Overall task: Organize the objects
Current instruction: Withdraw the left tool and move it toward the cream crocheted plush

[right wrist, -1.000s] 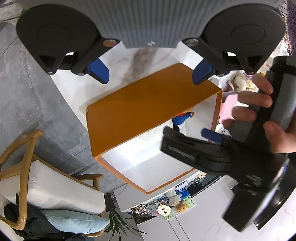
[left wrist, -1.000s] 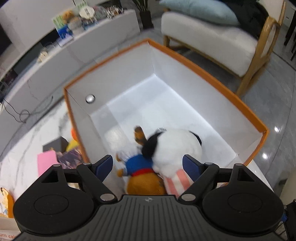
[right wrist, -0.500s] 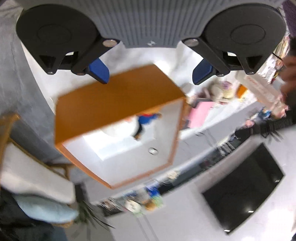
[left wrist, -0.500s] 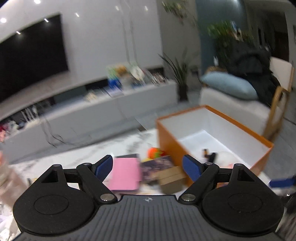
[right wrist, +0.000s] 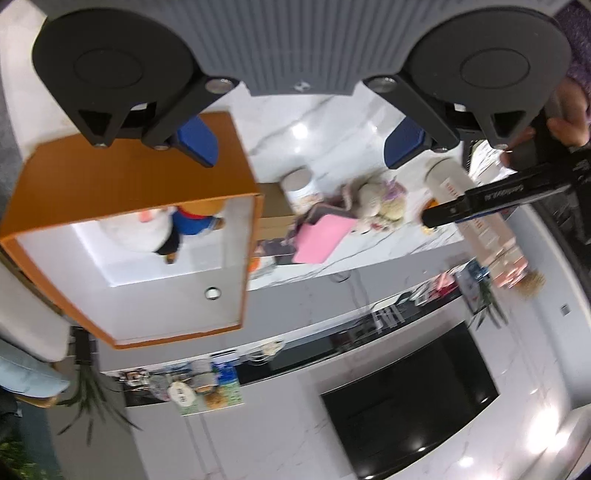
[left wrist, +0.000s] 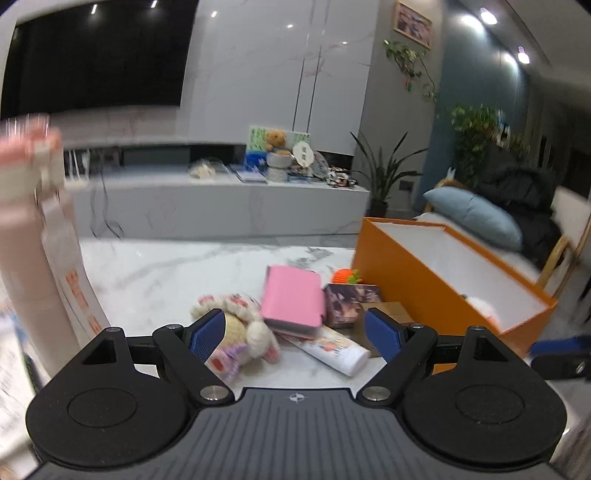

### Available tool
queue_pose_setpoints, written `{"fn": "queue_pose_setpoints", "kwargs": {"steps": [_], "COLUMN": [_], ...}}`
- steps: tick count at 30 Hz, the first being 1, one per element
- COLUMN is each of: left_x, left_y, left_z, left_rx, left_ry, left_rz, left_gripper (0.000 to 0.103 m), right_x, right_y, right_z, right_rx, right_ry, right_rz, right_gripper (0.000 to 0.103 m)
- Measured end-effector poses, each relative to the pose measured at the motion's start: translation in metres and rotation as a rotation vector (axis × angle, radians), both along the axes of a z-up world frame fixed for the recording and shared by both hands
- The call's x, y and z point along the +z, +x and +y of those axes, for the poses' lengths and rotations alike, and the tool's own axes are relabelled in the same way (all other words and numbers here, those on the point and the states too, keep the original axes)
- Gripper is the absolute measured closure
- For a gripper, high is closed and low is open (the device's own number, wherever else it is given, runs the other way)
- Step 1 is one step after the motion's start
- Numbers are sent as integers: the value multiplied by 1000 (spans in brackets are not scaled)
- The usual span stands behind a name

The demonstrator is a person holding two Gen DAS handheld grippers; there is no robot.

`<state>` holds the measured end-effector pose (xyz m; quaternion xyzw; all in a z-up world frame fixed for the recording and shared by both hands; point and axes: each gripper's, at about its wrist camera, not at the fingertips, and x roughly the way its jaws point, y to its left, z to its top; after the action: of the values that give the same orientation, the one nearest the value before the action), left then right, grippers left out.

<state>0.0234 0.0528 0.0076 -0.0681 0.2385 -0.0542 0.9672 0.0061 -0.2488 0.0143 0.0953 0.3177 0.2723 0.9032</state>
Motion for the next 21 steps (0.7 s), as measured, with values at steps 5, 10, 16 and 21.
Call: {"fn": "queue_pose_setpoints", "kwargs": {"steps": [5,10,16,21], "left_x": [-4,-5,-5,-4], "left_y": [-3,1,-5,1], "left_z": [8,12,11,12], "left_rx": [13,-26,-24,-4], "left_ry": [30,-8,41,41], "left_rz": [-22,1,-21,-12], "left_gripper": [5,5,5,5], "right_x": [2,5,4,5], "right_y": [-6,-7,-10,-7], "right_z": [13,33,45,43], "right_rx": [59,98,87,56], "right_ry": [4,22,-23,-3], "right_rz": [-24,-37,-54,-30], "right_gripper": [6,6,6,6]}}
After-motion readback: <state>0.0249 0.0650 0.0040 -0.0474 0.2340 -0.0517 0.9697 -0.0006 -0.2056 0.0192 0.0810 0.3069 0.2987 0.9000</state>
